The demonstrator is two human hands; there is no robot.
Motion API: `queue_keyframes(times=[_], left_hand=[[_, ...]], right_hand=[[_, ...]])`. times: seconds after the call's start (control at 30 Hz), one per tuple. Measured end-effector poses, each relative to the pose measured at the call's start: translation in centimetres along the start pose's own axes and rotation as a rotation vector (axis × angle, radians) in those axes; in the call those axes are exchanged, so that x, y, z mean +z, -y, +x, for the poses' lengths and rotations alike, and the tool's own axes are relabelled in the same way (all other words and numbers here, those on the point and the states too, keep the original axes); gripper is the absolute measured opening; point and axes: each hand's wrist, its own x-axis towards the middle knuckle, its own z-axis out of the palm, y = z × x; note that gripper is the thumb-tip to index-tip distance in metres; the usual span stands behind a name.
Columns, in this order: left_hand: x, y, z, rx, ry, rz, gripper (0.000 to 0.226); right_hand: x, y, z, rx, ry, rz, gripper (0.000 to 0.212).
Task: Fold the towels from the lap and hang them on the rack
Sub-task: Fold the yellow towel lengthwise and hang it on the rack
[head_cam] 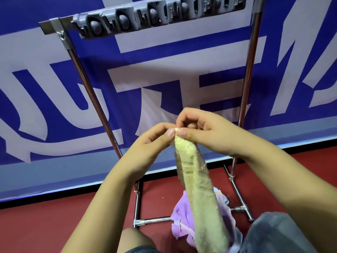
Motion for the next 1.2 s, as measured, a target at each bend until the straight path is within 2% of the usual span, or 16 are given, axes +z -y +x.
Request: queue_keyframes(times=[0.2, 0.3, 0.4, 0.5, 0.6, 0.7, 0.77, 0.83, 0.97, 1.03, 1.1, 1.17, 1.2], left_hand=[[-2.0, -0.1, -0.8, -0.015, -0.026, 0.107, 0.019], [-2.9, -0.7, -1.0, 0.025, -0.142, 0.123, 0.009], [-4.0, -0.8, -1.2, 0.045, -0.249, 0.104, 0.006], [-5.0, -0.5, -1.5, 0.037, -0.376, 0.047, 0.006], [-6.3, -0.1, -2.0, 0.041, -0.502, -0.009, 0.006], [-7.5, -0.3, -2.5, 0.060, -0.607, -0.094, 0.009], [-8.4, -0.4, -2.9, 0.078, -0.649, -0.143, 0.022], [-9.2, -0.6, -3.1, 0.087, -0.646, -0.141, 0.026], [-10.4, -0.8, -3.3, 0.111, -0.664, -0.184, 0.022], [-10.9, -0.7, -3.3, 0.124, -0.686, -0.214, 0.010], [-11.0, -0.7, -3.5, 0.130, -0.708, -0.206, 0.018], [-11.0, -0.6, -3.7, 0.127, -0.744, -0.211, 0.019], [-11.0, -0.6, -3.8, 0.131, -0.766, -0.235, 0.018]], right_hand=[[-1.8, -1.1, -0.3, 0.036, 0.044, -0.116, 0.004], [-1.7, -2.4, -0.7, 0.127, 0.163, -0.082, 0.008], [-1.3, -3.9, -1.1, 0.175, 0.284, -0.166, 0.016], [-1.6, -4.6, -1.7, 0.191, 0.274, -0.352, 0.014], [-2.5, -5.2, -2.4, 0.227, 0.248, -0.551, 0.022], [-4.1, -6.1, -3.1, 0.264, 0.156, -0.658, 0.017], [-5.3, -6.3, -3.6, 0.282, 0.062, -0.640, 0.015], [-6.2, -6.2, -3.7, 0.276, -0.020, -0.596, 0.020], [-7.2, -5.7, -3.1, 0.234, -0.174, -0.586, 0.018], [-7.5, -5.8, -2.9, 0.213, -0.283, -0.569, 0.020], [-7.6, -5.9, -2.6, 0.179, -0.407, -0.547, 0.016], [-7.7, -6.1, -2.4, 0.149, -0.551, -0.431, 0.011], [-7.7, -6.2, -2.4, 0.139, -0.623, -0.274, 0.010]])
